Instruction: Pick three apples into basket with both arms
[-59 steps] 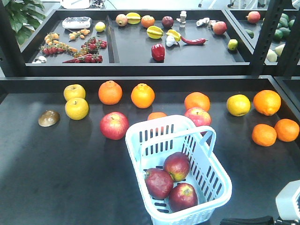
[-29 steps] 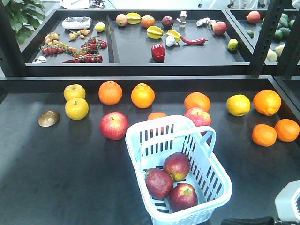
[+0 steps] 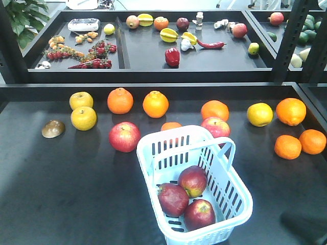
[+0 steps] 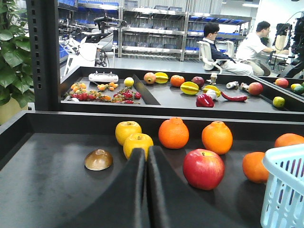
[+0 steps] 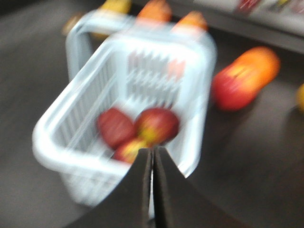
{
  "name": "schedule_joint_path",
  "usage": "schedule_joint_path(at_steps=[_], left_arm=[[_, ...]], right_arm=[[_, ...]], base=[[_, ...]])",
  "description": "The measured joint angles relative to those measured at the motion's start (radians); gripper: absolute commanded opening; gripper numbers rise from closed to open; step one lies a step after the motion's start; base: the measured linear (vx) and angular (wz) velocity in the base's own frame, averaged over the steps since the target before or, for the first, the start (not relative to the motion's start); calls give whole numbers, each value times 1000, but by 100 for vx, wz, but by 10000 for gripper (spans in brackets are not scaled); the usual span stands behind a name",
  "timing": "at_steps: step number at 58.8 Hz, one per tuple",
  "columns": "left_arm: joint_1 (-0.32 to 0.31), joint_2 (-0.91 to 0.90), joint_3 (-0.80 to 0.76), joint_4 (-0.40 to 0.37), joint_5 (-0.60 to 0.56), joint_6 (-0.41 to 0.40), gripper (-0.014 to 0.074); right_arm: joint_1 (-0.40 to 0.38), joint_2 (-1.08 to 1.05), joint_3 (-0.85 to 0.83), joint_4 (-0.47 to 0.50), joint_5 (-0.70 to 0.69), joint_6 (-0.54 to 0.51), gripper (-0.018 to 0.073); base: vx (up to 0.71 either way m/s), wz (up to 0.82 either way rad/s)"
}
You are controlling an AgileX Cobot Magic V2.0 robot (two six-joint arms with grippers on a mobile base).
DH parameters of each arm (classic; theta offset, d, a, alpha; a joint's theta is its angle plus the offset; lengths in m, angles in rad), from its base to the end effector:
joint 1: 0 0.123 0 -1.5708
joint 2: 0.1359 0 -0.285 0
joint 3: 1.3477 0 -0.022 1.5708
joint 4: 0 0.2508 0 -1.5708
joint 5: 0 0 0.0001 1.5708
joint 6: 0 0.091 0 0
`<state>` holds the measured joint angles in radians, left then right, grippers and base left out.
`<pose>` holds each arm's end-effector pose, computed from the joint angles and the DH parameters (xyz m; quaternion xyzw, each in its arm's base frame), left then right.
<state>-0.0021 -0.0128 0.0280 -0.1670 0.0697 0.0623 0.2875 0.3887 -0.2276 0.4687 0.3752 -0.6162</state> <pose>0.0567 -0.0012 0.1982 -0.0320 0.7052 -0.0417 0.7070 0.0794 0.0392 0.2332 -0.2358 0.8011 0.0998 0.5410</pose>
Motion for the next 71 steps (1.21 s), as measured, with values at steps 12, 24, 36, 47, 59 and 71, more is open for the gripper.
schedule_joint_path(at_steps=[12,24,36,47,59,71], left_arm=[[0,0,0,0,0,0,-6],[0,0,0,0,0,0,-6],[0,0,0,0,0,-1,-6],[0,0,0,0,0,-1,-6],[0,0,0,0,0,-1,-6],[0,0,0,0,0,-1,-6]], right_arm=[[0,-137,197,-31,-301,203,-5],[-4,-318,255,-243,-314,437,-5],[-91,-399,255,-412,-255,558,-5],[-168,-401,255,-453,-234,569,-5],[-249,-401,255,-555,-242,602,-5],[-261,-401,255,-576,-252,700,-5]], base=[[0,0],[0,0],[0,0],[0,0],[0,0],[0,0]])
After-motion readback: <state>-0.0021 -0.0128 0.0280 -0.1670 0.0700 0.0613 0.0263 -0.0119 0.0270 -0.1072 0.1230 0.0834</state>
